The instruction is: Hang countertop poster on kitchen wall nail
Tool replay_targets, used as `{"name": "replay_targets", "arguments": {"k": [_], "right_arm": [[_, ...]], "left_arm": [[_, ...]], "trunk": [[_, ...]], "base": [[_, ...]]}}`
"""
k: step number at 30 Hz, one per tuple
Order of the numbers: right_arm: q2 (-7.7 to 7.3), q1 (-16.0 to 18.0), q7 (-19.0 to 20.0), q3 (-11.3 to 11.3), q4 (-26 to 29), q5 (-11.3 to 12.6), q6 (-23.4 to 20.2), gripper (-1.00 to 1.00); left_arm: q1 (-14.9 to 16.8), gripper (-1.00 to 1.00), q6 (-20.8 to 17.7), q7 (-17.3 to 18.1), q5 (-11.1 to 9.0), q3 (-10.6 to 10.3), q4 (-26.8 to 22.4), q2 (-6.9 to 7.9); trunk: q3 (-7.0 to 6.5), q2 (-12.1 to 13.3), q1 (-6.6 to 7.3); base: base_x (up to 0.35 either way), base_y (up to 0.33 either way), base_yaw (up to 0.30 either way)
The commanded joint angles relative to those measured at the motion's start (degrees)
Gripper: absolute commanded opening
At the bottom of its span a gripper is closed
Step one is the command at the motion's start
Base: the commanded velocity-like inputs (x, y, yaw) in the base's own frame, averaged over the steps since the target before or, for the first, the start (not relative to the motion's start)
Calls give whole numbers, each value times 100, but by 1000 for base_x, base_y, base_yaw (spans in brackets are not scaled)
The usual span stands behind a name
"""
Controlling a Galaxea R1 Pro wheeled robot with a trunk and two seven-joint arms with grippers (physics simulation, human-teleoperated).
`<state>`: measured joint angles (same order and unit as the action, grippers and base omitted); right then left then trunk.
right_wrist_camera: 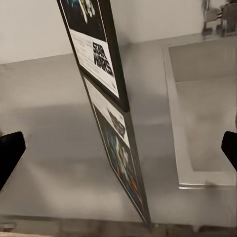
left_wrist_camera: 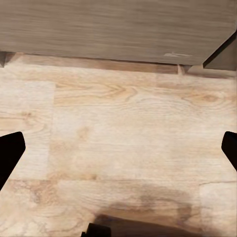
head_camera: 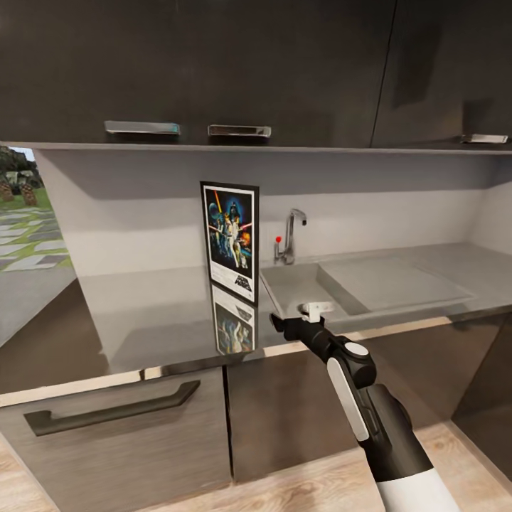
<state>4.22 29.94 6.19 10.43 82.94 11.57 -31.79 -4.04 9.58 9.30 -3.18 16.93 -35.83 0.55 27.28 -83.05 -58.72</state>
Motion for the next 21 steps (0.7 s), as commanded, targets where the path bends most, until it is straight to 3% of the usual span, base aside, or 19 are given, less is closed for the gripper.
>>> {"name": "replay_targets", "arguments": {"k": [1, 13, 21], "right_arm": [[1, 5, 49, -5, 1, 5, -29, 100], [0, 4, 108, -5, -14, 1, -29, 100], [0, 3, 108, -6, -7, 0, -26, 100]], "left_arm": [[-1, 100, 0, 46, -33, 19, -4, -2], [-1, 100, 0, 45, -33, 21, -3, -2], [-1, 100, 0, 45, -33, 17, -3, -2]], "trunk": [[5, -3, -1], [5, -3, -1], [5, -3, -1]], "base": [[17, 0, 121], [4, 0, 233], [3, 0, 54]]}}
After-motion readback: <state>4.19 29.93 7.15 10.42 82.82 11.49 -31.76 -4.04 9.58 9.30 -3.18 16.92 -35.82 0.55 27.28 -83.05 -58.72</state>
